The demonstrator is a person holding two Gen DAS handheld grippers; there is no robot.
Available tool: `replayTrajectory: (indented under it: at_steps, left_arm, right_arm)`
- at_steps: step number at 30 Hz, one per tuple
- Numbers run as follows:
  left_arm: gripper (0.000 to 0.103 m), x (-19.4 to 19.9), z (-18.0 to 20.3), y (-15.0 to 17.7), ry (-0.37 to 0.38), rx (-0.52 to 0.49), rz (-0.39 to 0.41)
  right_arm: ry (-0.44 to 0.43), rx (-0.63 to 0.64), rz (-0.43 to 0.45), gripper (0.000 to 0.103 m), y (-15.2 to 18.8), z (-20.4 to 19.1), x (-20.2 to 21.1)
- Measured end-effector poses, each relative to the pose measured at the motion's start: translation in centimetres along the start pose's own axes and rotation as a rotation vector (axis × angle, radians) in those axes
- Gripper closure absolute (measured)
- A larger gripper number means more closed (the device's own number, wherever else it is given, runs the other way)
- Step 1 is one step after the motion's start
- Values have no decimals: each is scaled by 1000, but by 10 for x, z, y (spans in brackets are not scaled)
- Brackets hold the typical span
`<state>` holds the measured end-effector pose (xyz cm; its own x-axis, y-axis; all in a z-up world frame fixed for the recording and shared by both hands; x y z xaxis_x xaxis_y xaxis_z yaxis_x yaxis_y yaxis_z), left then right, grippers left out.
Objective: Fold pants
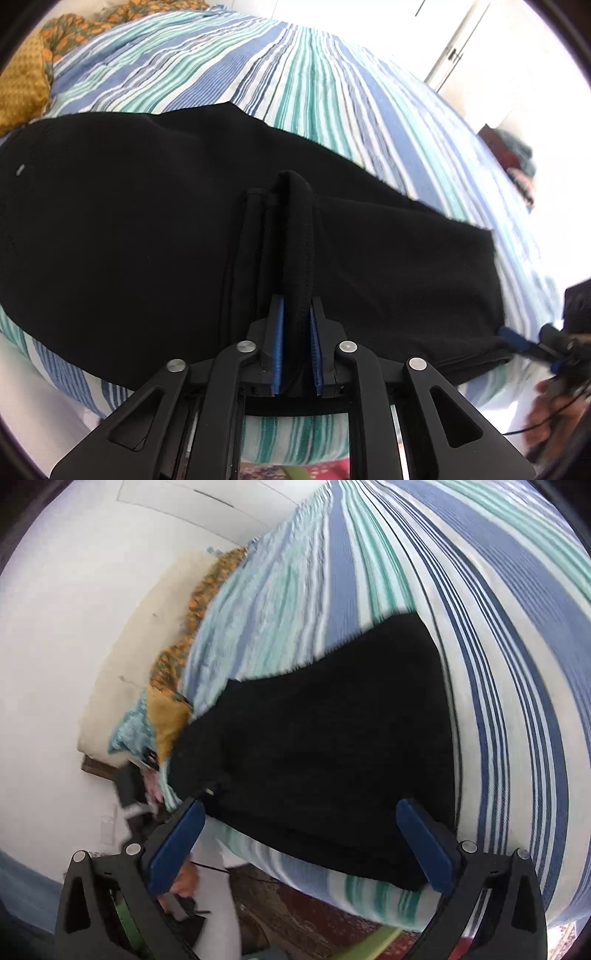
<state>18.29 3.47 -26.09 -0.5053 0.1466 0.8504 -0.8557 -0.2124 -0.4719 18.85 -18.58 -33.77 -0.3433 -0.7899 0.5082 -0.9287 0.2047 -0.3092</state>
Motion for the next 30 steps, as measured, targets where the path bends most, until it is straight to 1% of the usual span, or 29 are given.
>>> replayTrajectory:
  at_steps: [1,2,3,4,5,6,8,9,11,14,15,16,17,18,19,21,25,26,28,29,30]
  left_arm:
    - [82,5,-3,-1,31,32,0]
    - [76,11,-7,-1,54,65,5]
    - [56,18,-12,-2,69,97,21]
    - [37,25,-18,-4,68,123,49]
    - [31,31,-25,-7,41,142,73]
    - [28,35,-31,-9,17,154,99]
    - [28,37,-34,-13,29,162,106]
    - [28,35,-33,-12,46,163,93]
    - [28,28,-27,-10,62,142,61]
    - [28,9,-5,-6,52,38,-6]
    - [29,3,0,-5,10,-5,-21]
    - [44,-1,5,-5,-49,-51,-24]
    - [57,-3,7,-5,-94,-84,-25]
    - [77,-4,7,-7,-123,-100,-21]
    - [91,-2,7,-10,-112,-87,-13]
    - [96,6,9,-18,-77,-61,7]
    - [96,35,18,-35,-46,-81,111]
    - [96,37,18,-37,-51,-91,123]
    - [95,27,10,-33,-87,-125,96]
    - [95,16,7,-26,-103,-135,57]
    - [93,6,4,-19,-112,-138,18]
  right_arm:
    - [-5,47,45,2,1,-3,2]
    - [3,75,63,2,2,-10,5]
    - [16,90,69,2,0,-16,8]
    - [30,109,86,2,-3,-23,13]
    - [41,139,120,1,-6,-29,25]
    - [49,174,163,1,-10,-36,32]
    - [94,212,227,1,-12,-38,45]
    - [125,214,238,1,-13,-35,50]
    - [171,210,233,1,-8,-26,53]
    - [210,159,220,1,-15,-11,54]
    - [208,152,229,1,-20,-13,55]
    - [212,154,242,1,-23,-10,60]
    - [218,164,253,1,-25,-11,61]
    - [222,174,258,1,-25,-11,63]
    - [223,182,259,1,-26,-12,63]
    - [230,189,256,1,-26,-12,61]
    - [246,207,278,1,-27,-15,65]
    - [258,222,292,1,-27,-17,68]
    - [305,276,320,1,-29,-24,73]
    - [327,313,326,1,-29,-29,74]
    - [345,344,320,1,-28,-33,72]
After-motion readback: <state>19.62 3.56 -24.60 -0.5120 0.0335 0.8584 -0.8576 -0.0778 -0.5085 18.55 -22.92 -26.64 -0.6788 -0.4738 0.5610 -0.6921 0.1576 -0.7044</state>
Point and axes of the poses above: each gripper's, at about its wrist camera, not at the fingertips, and x roughly against the way its jaws point, z to its right, y to its underside, the point moved 7 cm from there along -x, roughly the way its jaws point, and after that the axes turned 6 degrees about -y, right-handed, at the moved point
